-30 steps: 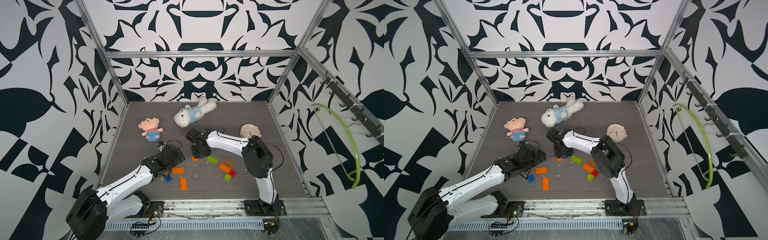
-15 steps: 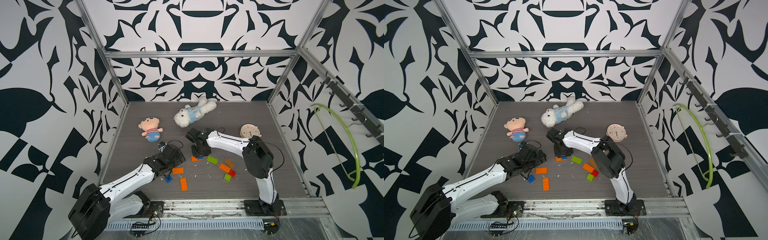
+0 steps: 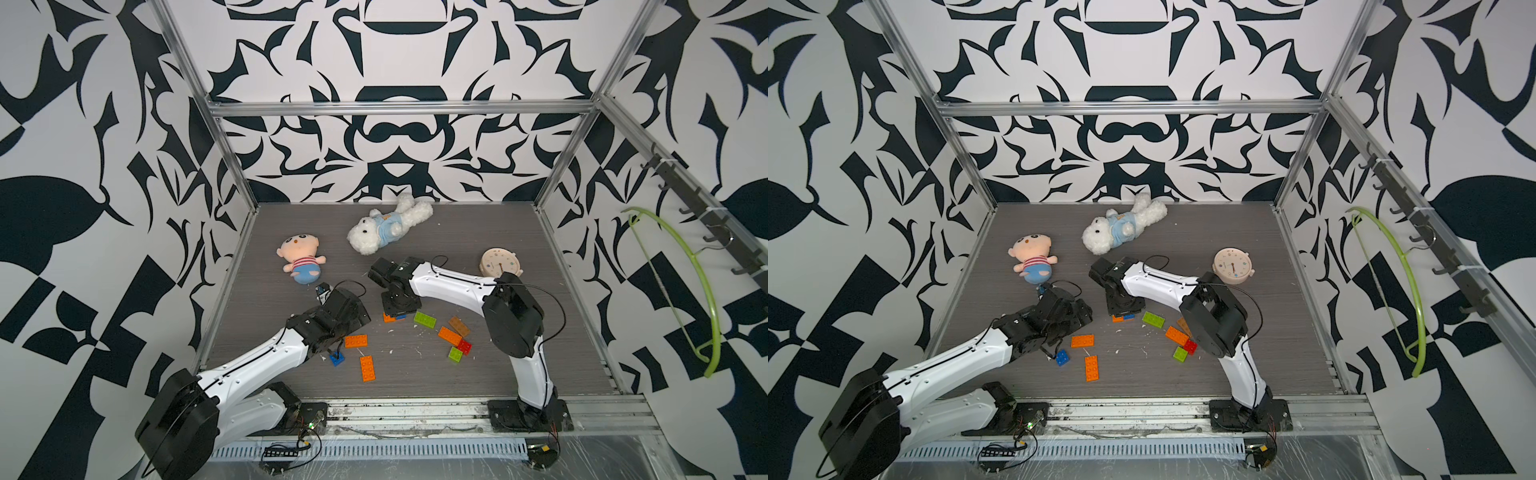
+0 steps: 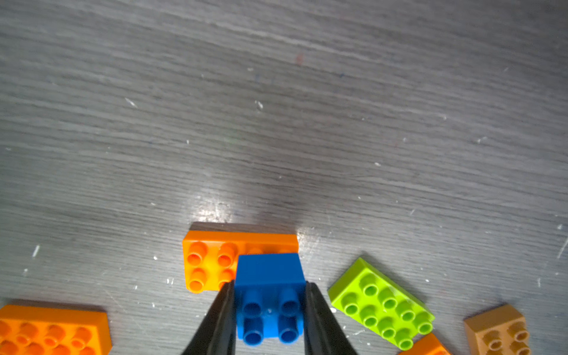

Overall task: Assemble the number 5 with lego
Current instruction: Assemble the lego brick with the lego brick.

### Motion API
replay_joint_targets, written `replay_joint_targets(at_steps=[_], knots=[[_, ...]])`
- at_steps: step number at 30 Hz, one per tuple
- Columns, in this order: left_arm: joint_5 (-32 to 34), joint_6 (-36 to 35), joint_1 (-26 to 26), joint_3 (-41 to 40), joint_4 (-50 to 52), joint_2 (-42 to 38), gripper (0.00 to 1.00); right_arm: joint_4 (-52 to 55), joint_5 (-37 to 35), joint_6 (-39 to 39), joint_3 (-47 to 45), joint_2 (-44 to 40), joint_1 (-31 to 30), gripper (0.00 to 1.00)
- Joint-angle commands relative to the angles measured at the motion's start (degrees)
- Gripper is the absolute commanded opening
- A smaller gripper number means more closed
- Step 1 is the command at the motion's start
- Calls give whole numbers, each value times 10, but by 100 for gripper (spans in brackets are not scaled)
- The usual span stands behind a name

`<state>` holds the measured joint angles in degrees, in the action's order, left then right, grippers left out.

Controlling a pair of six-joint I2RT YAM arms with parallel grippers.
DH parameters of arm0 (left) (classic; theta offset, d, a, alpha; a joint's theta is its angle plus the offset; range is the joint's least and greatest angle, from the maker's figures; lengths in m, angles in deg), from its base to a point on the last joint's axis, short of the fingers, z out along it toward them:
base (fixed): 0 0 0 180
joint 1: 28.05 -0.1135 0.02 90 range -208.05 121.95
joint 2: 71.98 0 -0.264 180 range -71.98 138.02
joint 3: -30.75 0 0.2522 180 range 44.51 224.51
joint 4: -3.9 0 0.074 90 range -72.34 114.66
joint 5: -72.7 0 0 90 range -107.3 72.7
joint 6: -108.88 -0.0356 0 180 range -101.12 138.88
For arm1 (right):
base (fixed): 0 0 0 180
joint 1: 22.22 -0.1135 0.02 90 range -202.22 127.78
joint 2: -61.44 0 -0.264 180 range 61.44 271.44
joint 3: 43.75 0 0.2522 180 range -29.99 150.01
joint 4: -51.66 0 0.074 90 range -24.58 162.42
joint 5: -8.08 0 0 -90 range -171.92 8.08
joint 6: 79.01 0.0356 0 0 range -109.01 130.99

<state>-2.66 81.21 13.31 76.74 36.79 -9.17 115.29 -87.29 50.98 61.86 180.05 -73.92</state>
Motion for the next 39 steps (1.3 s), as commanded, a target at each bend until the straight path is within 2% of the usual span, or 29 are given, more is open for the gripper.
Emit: replay_joint_targets(at_steps=[1,11,17,26,39], knots=[[9,4,-2,0,8,-11,99,7,7,-5,11,5,-3,27],[10,2,-2,5,12,-13,99,8,13,13,13,7,-3,26],[11,3,-2,6,14,-14,99,15,-14,33,19,-24,-3,26],[19,3,-2,0,18,-26,99,23,-46,65,23,-22,-12,24],[29,9,-2,-16,24,-48,99,20,-25,39,13,9,-11,24]])
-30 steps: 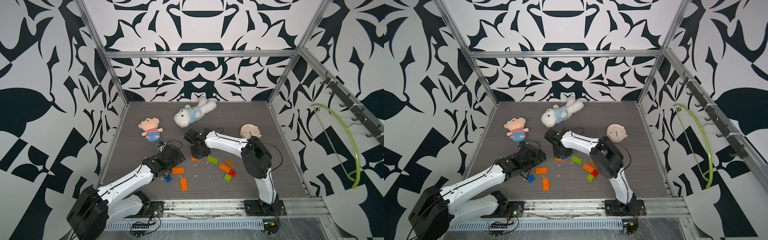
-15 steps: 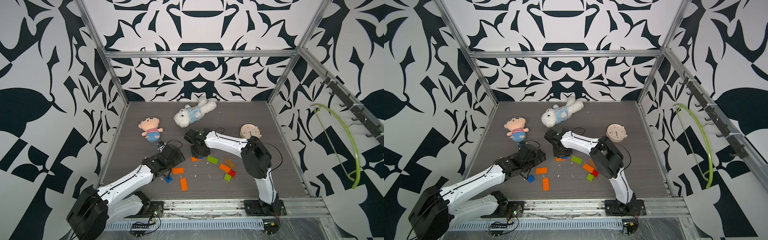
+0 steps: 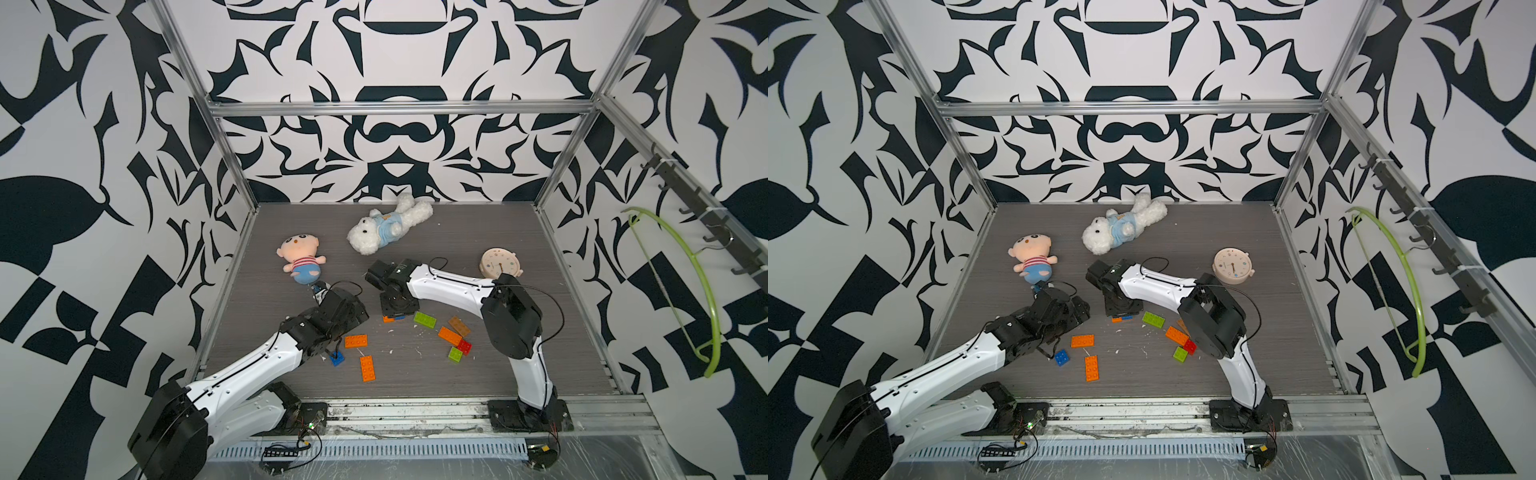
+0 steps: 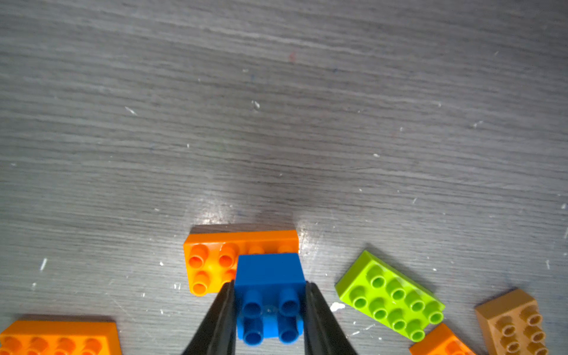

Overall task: Assemble the number 5 with lego
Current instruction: Assemble the lego brick with the lego brick.

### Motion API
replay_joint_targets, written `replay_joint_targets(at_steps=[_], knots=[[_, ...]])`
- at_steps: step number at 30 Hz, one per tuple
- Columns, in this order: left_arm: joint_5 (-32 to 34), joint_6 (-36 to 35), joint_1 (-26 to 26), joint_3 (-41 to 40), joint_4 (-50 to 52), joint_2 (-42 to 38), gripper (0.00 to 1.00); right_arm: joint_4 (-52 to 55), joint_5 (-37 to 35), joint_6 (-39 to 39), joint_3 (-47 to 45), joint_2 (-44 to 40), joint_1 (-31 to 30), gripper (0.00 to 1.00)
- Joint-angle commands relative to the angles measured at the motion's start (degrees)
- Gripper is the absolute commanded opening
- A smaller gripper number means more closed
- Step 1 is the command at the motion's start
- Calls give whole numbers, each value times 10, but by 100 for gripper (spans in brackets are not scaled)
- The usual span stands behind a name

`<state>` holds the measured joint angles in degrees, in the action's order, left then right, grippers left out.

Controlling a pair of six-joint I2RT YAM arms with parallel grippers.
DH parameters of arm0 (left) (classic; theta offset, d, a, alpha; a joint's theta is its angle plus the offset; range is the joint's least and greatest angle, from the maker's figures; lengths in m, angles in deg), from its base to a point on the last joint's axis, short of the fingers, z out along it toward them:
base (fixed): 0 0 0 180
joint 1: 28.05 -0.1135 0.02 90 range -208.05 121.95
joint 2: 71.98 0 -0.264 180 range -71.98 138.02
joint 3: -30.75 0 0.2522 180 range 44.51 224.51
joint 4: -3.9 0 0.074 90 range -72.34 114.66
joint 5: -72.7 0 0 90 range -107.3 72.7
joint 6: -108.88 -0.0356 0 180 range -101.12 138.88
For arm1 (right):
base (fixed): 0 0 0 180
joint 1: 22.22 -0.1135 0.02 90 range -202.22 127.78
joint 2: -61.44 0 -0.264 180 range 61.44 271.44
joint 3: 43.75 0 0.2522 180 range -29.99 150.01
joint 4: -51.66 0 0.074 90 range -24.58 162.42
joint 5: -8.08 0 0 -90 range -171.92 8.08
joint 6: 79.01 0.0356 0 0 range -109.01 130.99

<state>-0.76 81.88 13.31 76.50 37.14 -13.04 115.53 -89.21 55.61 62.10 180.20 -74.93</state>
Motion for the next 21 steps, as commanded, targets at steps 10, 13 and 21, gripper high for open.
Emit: replay_joint_targets(at_steps=[10,13,21], knots=[[12,4,-2,-12,21,-12,99,18,-5,-13,26,22,0,24],[11,4,-2,-11,24,-12,99,18,3,-10,16,33,0,24],[14,9,-2,-23,24,-29,99,6,14,-3,-14,52,0,23]])
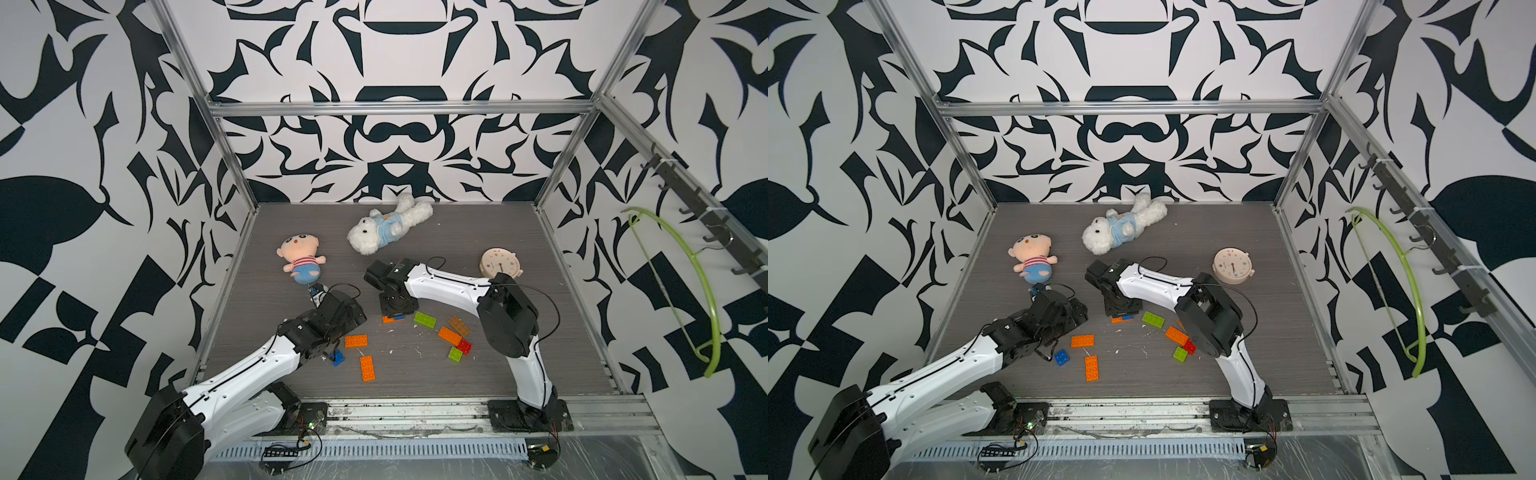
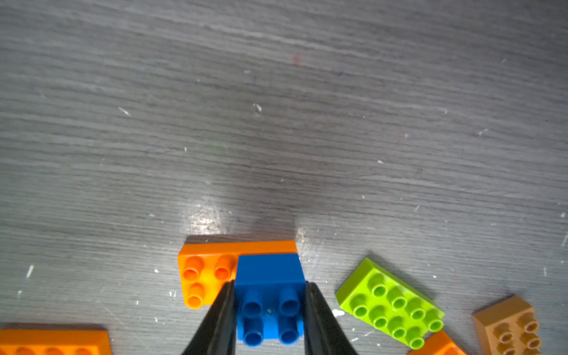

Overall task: Assemble the number 5 with lego
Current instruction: Assemble the lego brick with the lego brick.

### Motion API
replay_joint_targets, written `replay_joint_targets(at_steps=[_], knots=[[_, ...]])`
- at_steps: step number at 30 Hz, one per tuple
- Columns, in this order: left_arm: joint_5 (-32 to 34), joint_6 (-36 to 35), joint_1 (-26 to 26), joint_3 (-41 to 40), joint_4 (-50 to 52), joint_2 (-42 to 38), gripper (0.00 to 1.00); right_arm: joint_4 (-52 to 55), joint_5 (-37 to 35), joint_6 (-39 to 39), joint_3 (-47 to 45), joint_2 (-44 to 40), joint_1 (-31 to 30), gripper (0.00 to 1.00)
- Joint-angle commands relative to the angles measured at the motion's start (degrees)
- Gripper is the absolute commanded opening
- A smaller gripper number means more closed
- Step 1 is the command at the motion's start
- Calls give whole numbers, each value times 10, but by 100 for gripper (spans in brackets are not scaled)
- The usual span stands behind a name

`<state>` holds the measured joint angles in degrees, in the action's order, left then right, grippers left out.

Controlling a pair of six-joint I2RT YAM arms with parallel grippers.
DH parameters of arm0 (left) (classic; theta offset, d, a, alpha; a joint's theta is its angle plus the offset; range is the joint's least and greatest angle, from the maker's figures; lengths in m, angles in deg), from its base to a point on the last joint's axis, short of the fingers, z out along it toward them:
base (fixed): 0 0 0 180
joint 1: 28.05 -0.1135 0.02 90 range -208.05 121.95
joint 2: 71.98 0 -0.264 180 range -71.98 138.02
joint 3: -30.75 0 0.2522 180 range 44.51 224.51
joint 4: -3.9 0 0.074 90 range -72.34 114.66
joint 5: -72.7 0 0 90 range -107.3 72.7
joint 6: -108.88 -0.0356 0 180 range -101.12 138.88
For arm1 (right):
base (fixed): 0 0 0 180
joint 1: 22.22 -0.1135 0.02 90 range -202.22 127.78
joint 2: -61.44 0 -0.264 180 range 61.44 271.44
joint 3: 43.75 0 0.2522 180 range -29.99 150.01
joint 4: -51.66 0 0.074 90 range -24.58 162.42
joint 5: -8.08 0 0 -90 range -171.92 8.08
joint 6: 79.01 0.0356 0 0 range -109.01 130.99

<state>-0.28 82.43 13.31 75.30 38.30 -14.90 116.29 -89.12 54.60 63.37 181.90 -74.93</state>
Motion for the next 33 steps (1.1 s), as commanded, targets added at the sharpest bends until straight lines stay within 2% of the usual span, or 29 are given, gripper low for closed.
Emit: replay_joint_targets(at_steps=[1,9,13,21,23,28,33], knots=[[11,4,-2,-10,14,-11,99,-5,16,8,-28,33,1,23],[6,-3,-2,-3,11,-4,99,-6,40,2,-33,60,3,23],[-1,-9,-2,2,12,-1,99,-7,39,2,-24,44,3,26],[-14,-21,-2,14,1,4,99,-11,35,-12,-3,-17,8,54],[-19,-24,-2,18,-2,8,99,-11,34,-13,-6,-28,11,58],[-36,-33,-2,30,-10,28,99,-20,32,-14,-29,-61,17,58],[-50,-36,-2,40,-18,52,99,-24,44,-18,-34,-69,21,49]])
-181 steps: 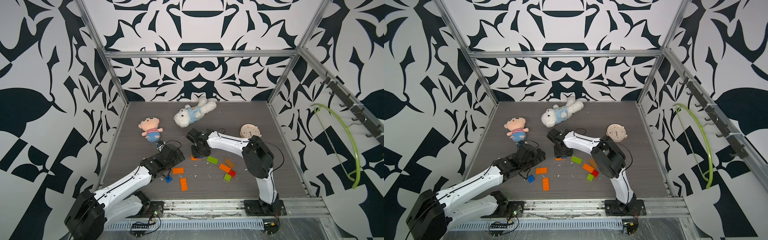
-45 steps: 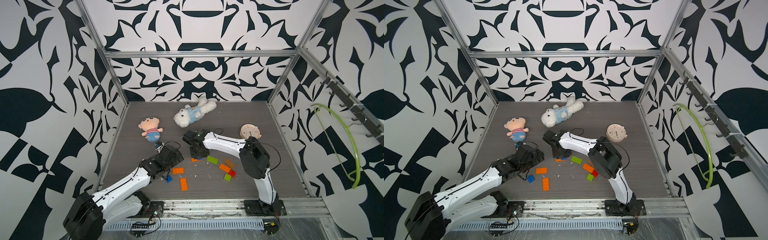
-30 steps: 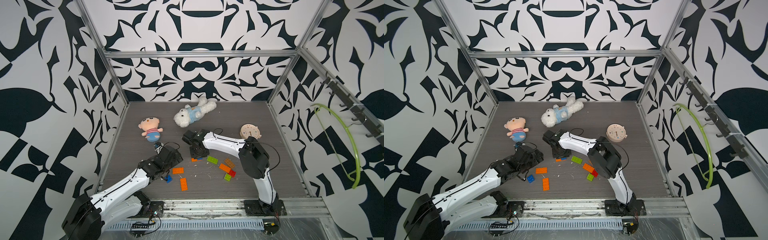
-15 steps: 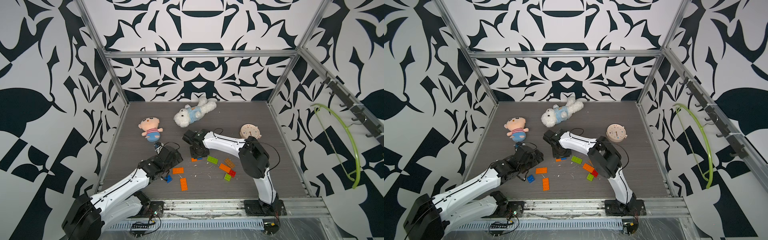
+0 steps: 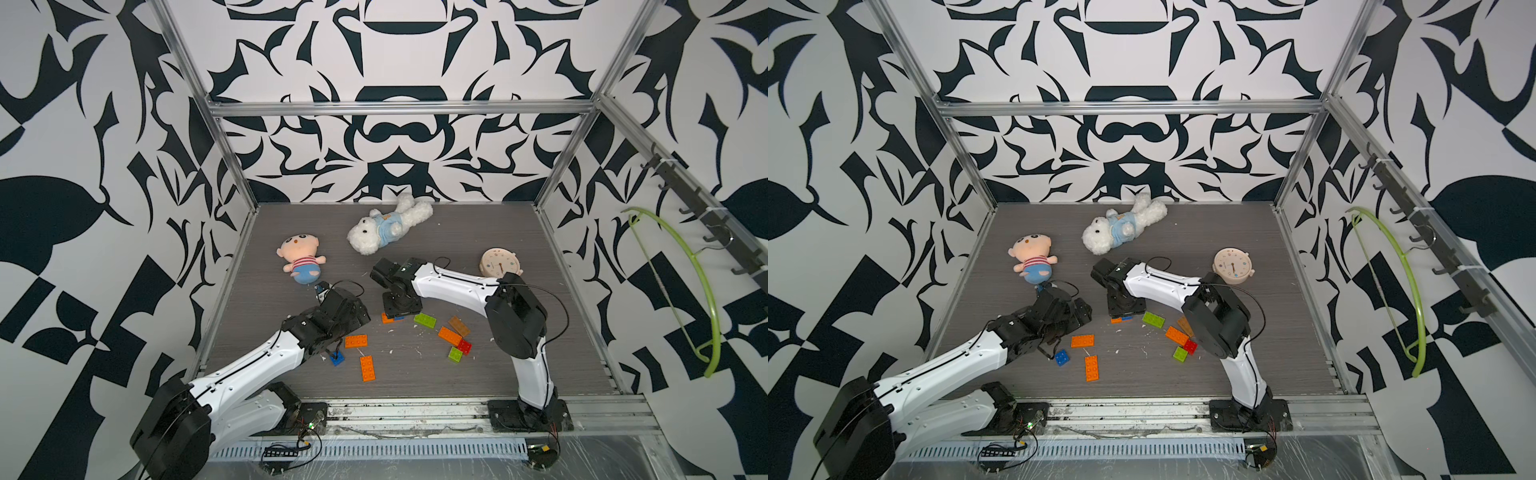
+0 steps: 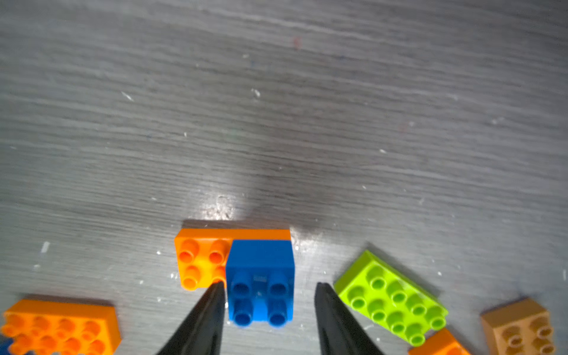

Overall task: Assemble the number 5 with lego
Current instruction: Assemble the lego brick with the lego brick.

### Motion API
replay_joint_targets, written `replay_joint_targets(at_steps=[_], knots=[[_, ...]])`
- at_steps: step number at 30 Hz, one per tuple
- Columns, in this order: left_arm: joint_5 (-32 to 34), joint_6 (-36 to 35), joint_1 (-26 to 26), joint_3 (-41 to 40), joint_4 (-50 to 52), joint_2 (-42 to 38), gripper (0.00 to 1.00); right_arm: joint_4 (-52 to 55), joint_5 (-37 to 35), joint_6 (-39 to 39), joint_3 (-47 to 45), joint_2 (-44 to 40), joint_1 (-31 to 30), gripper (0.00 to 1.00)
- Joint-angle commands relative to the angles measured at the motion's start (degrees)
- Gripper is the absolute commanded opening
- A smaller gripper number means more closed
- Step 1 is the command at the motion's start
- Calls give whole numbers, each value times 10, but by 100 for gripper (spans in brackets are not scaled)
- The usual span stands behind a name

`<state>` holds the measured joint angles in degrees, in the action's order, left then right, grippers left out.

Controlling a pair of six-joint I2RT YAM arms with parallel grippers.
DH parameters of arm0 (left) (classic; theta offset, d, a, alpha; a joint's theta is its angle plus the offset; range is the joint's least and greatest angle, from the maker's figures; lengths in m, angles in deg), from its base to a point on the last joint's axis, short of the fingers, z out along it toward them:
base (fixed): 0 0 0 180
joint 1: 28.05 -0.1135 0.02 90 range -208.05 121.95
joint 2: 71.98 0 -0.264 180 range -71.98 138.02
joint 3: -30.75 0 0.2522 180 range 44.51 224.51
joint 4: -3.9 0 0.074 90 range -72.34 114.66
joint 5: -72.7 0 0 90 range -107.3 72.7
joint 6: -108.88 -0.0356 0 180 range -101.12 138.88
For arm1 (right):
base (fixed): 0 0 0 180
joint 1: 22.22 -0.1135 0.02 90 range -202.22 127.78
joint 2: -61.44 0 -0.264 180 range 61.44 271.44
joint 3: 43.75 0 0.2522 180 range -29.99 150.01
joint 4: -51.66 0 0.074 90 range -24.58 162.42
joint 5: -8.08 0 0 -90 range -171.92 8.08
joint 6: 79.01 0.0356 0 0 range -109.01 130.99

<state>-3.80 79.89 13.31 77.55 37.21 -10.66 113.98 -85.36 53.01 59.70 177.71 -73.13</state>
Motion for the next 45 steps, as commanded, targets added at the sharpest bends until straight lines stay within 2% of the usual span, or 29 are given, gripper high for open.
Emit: replay_joint_targets(at_steps=[1,5,14,27,36,42,45], knots=[[-15,-11,-2,19,-8,12,99,-3,6,-3,2,-28,3,48],[-12,-11,-2,18,-10,15,99,-1,3,-6,5,-22,4,45],[-9,-10,-2,13,-5,12,99,0,21,-16,19,1,3,46],[0,-5,-2,3,-3,-3,99,13,7,-18,21,21,4,31],[3,-1,-2,-5,1,-6,99,19,5,-17,-13,38,1,31],[7,1,-2,-8,2,-10,99,58,-39,-16,7,63,-16,30],[9,3,-2,-9,2,-11,99,52,-33,-14,3,61,-18,30]])
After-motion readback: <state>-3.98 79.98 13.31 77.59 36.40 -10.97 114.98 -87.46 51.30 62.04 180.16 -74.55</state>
